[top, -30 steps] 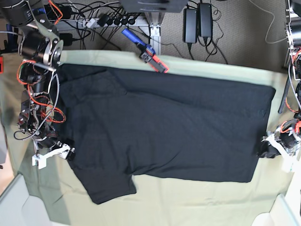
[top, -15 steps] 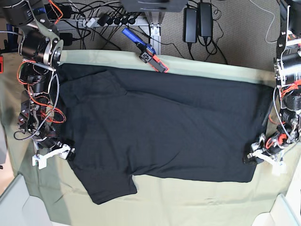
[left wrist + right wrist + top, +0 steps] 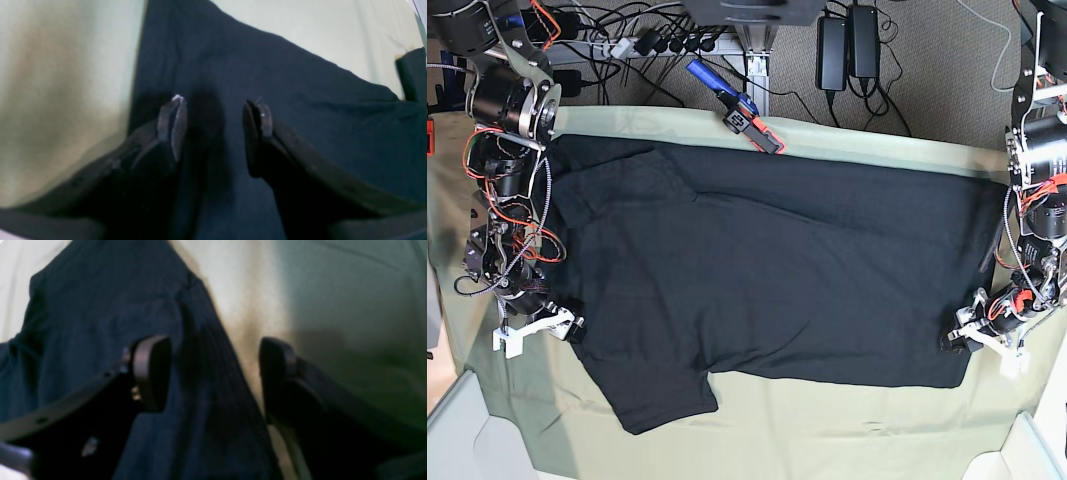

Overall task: Fold the T-shirt properly
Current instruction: 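Lower the left gripper to the shirt's side edge beside the right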

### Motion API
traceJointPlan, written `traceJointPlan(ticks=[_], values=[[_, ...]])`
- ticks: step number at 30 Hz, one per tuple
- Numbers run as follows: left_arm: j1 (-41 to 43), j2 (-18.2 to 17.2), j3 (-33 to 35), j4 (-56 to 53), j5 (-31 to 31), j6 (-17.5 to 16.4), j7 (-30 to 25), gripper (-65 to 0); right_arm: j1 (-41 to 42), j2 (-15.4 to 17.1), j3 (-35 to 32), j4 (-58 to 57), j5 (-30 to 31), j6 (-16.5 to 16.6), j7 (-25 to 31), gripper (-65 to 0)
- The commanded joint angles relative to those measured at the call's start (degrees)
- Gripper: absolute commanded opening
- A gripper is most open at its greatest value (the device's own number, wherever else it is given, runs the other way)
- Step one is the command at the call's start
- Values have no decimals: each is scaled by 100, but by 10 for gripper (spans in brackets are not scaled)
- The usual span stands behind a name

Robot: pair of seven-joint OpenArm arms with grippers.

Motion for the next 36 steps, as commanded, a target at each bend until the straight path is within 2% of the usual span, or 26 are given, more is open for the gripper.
traceJointPlan(ticks=[1, 15, 22, 33, 36], values=[[-214, -81, -20, 76, -107, -68, -50, -347, 122, 7, 0, 48, 74, 267, -144, -237], [-210, -83, -20, 76, -101, -70, -11, -347, 122, -208, 0, 236, 131, 323, -151, -237], [-157, -79, -20, 76, -103, -92, -15, -347, 122, -302, 0, 533, 133, 323, -385, -237], [-153, -81, -20, 76, -107, -90, -17, -349, 122, -302, 0, 608, 133, 323, -387, -237], [-153, -83, -20, 76, -107, -90, -17, -447, 122, -302, 0, 608, 131, 323, -387, -239]])
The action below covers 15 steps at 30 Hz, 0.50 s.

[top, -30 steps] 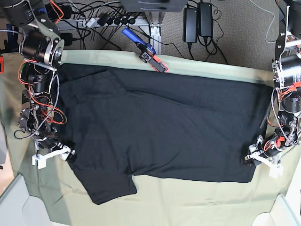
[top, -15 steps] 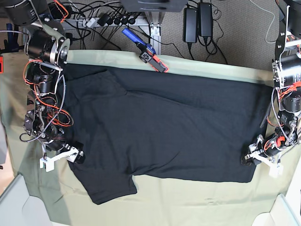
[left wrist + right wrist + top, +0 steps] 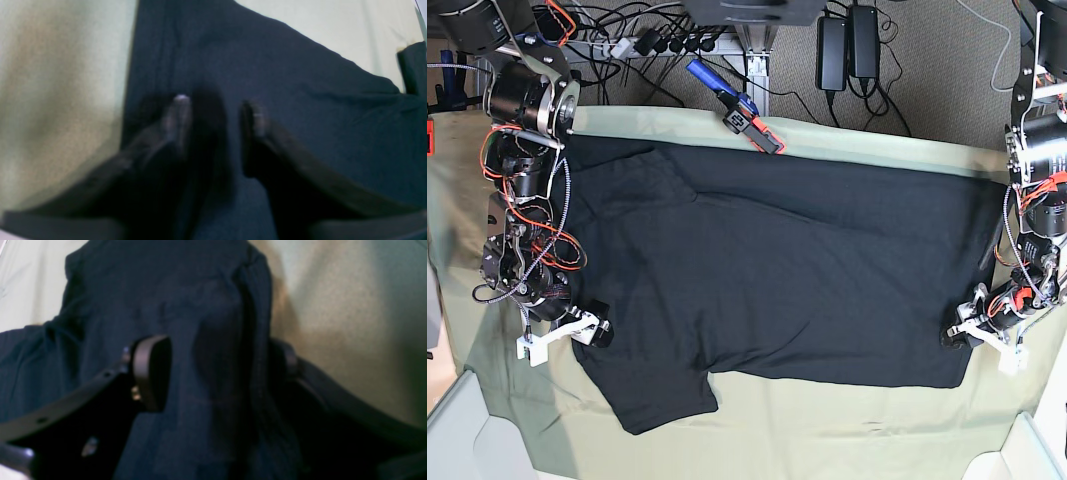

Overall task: Fold the T-shirt properly
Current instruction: 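Lower the left gripper to the shirt's side edge beside the right, then grasp the shirt's side edge with both grippers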

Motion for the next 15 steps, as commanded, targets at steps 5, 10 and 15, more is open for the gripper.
traceJointPlan(ticks=[5, 10, 15], values=[[-192, -96, -20, 76, -85, -85, -133, -487, 160, 63, 0, 120, 63, 317, 66, -239], [-229, -149, -20, 79, -83, -85, -236, -487, 160, 98, 0, 120, 66, 315, 0, -344], [-267, -162, -20, 79, -81, -85, -260, -487, 160, 109, 0, 120, 68, 315, -81, -587]])
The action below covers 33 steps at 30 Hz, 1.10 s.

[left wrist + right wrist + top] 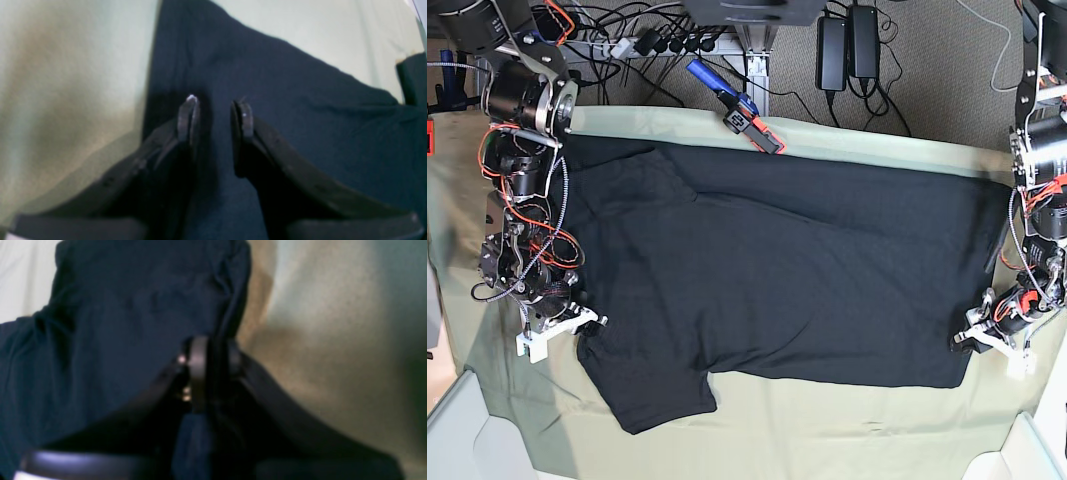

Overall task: Fold the T-shirt properly
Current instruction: 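Grasp the shirt's side edge with both grippers, then hold the side edge with both grippers and pull it taut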

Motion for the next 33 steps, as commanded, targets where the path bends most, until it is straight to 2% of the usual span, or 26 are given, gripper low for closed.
traceJointPlan(ticks=[1, 9, 10, 13, 15, 29, 33], values=[[-199, -83, -20, 79, -76, -90, -109, -487, 173, 61, 0, 120, 72, 313, 94, -589], [-216, -186, -20, 79, 328, -79, -496, -482, 168, 66, 0, 120, 70, 313, 92, -589], [-223, -214, -20, 79, 380, 0, -496, -472, 168, 66, 0, 120, 72, 313, 92, -589], [-232, -269, -20, 79, 603, 533, -535, -346, 157, 66, 0, 120, 72, 313, 90, -589], [-227, -308, -20, 79, 737, 702, -540, -292, 157, 63, 0, 120, 72, 313, 90, -589], [-7, -306, -4, -199, 680, 706, -509, -291, 157, 63, 0, 120, 74, 313, 2, -589], [-9, -304, -4, -199, 494, 398, -461, -291, 155, 63, 0, 120, 74, 313, 2, -589]])
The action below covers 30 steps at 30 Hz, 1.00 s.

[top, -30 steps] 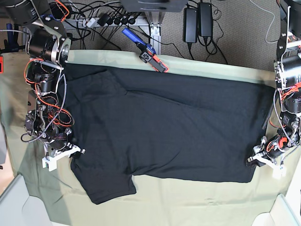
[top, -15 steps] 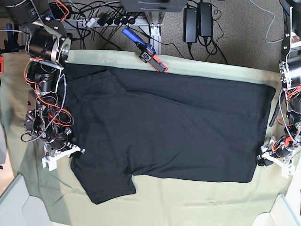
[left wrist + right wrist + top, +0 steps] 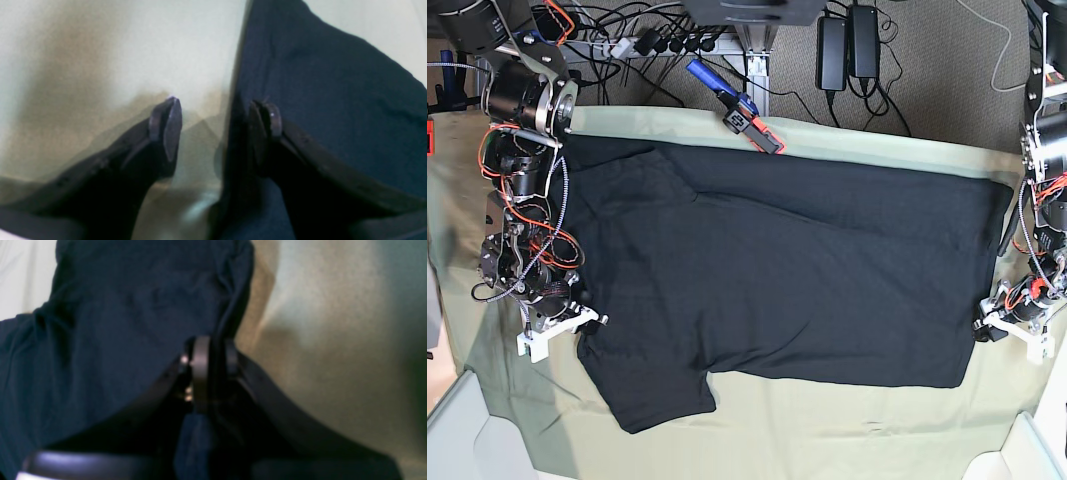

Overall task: Fold the T-shirt properly
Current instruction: 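Hold the side edge with both grippers and pull it taut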

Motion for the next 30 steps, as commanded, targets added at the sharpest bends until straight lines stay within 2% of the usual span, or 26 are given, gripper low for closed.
traceJointPlan(ticks=[1, 6, 13, 17, 27, 30], values=[[-125, -66, -4, 50, -90, -186, 72, -291, 160, 63, 0, 120, 72, 313, 83, -589], [-129, -66, -4, 57, -378, -446, 188, -291, 160, 63, 0, 120, 72, 313, 85, -589], [-140, 2, -4, 57, -378, -474, 369, -291, 160, 59, 0, 120, 116, 313, 85, -589], [-140, 63, -4, 111, -374, -621, 439, -291, 160, 59, 0, 120, 203, 313, 85, -589], [-140, 122, -4, 203, -376, -623, 511, -294, 160, 61, 0, 120, 203, 313, 46, -589], [-138, 142, -4, 348, -378, -850, 619, -294, 160, 61, 0, 120, 203, 313, 46, -589]])
